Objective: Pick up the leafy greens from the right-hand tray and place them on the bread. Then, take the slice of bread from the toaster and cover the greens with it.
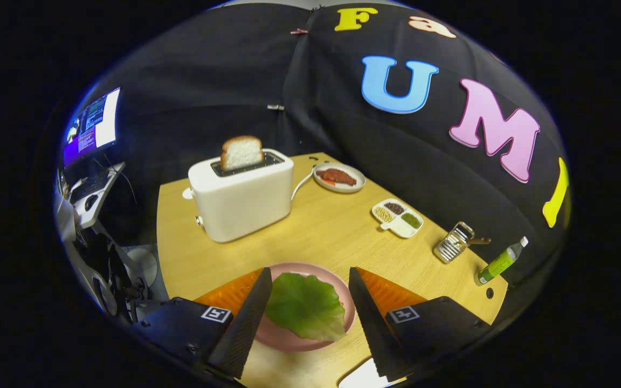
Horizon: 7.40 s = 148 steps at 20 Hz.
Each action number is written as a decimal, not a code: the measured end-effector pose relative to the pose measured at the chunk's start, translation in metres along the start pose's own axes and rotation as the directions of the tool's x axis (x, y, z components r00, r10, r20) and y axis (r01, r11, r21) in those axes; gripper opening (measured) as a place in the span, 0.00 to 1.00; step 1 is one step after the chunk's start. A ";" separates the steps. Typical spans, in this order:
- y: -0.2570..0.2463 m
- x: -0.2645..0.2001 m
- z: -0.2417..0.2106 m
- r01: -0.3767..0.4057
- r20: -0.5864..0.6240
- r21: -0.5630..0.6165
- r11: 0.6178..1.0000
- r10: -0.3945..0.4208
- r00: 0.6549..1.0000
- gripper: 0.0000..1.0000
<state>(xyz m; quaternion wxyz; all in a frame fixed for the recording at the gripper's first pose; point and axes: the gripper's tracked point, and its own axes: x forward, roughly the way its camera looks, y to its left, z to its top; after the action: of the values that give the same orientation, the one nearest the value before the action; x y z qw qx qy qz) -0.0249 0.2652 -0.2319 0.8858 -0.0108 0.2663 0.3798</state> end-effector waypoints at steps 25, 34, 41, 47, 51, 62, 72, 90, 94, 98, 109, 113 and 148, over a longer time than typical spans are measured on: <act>0.135 0.036 0.237 -0.143 0.365 0.072 0.987 0.107 0.925 0.98; 0.139 0.132 0.197 -0.062 0.172 0.236 0.970 0.021 0.985 0.98; 0.160 0.201 0.181 -0.073 0.082 0.460 0.885 0.039 0.996 0.98; 0.155 0.238 0.144 0.034 -0.041 0.541 0.840 -0.014 0.999 0.91; 0.146 0.243 0.141 0.073 -0.062 0.574 0.816 -0.046 0.997 0.52; 0.128 0.203 0.188 0.038 0.035 0.613 0.789 -0.075 0.997 0.16; 0.049 0.090 0.214 0.013 0.168 0.597 0.802 -0.141 0.976 0.16; -0.028 0.019 0.019 0.232 -0.058 0.699 0.677 -0.270 0.961 0.16; -0.006 0.035 0.002 0.208 -0.077 0.747 0.631 -0.229 0.970 0.16; 0.010 0.054 -0.023 0.179 -0.076 0.805 0.566 -0.200 0.977 0.16; -0.018 0.062 -0.134 0.382 -0.250 0.650 0.657 -0.290 0.924 0.19; -0.030 0.058 -0.148 0.440 -0.281 0.530 0.725 -0.340 0.898 0.58; -0.085 -0.189 0.121 0.367 0.371 0.290 0.884 -0.457 0.808 0.99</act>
<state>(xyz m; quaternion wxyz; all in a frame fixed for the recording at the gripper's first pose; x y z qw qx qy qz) -0.0186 0.1060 -0.0527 0.9798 0.1062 0.0935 0.1413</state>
